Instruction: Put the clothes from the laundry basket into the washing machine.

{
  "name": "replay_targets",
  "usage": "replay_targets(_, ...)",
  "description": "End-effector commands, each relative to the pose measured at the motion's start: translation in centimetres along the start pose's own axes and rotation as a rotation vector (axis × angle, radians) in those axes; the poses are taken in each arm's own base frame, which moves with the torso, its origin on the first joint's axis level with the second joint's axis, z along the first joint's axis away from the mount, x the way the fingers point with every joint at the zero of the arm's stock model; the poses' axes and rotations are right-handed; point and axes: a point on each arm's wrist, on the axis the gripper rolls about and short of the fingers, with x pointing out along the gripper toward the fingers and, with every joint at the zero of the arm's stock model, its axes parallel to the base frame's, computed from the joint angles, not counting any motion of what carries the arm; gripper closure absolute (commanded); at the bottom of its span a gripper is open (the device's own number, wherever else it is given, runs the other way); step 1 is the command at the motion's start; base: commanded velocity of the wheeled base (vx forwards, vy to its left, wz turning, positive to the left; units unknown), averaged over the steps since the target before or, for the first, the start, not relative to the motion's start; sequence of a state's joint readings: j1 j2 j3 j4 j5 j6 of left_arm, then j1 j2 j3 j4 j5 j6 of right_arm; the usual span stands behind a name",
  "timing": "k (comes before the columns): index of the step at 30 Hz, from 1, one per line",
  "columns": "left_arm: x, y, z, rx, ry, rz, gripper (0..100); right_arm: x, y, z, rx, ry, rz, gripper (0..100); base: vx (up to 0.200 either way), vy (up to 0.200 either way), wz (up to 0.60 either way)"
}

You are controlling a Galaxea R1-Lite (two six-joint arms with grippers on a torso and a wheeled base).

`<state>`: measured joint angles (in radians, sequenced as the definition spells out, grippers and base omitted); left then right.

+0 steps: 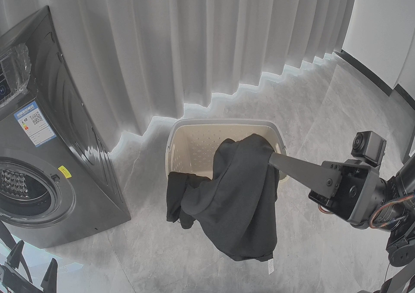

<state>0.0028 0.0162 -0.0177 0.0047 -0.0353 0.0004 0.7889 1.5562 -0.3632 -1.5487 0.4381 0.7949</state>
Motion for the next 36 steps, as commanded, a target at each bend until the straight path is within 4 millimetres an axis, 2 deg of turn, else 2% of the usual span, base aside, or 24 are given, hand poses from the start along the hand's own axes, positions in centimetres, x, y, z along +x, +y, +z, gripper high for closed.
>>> replay_targets(1,0.01,0.00,-0.48,0.000,0.001,0.000,0,-0.03,0.06,0.00,-0.002,0.000,0.002,100,0.000,0.000,0.00)
replay_targets(15,0.01,0.00,-0.48,0.000,0.001,0.000,0,-0.67,0.23,-0.44,-0.007,0.045,0.024,100,0.000,0.000,0.00)
replay_targets(24,0.01,0.00,-0.48,-0.002,0.001,0.000,0,-0.85,0.15,-0.37,-0.014,0.116,0.092,100,-0.200,0.000,0.00)
replay_targets(36,0.01,0.00,-0.48,-0.004,0.001,0.002,0,-0.65,-0.22,-0.03,-0.022,0.106,0.083,100,0.000,0.000,0.00)
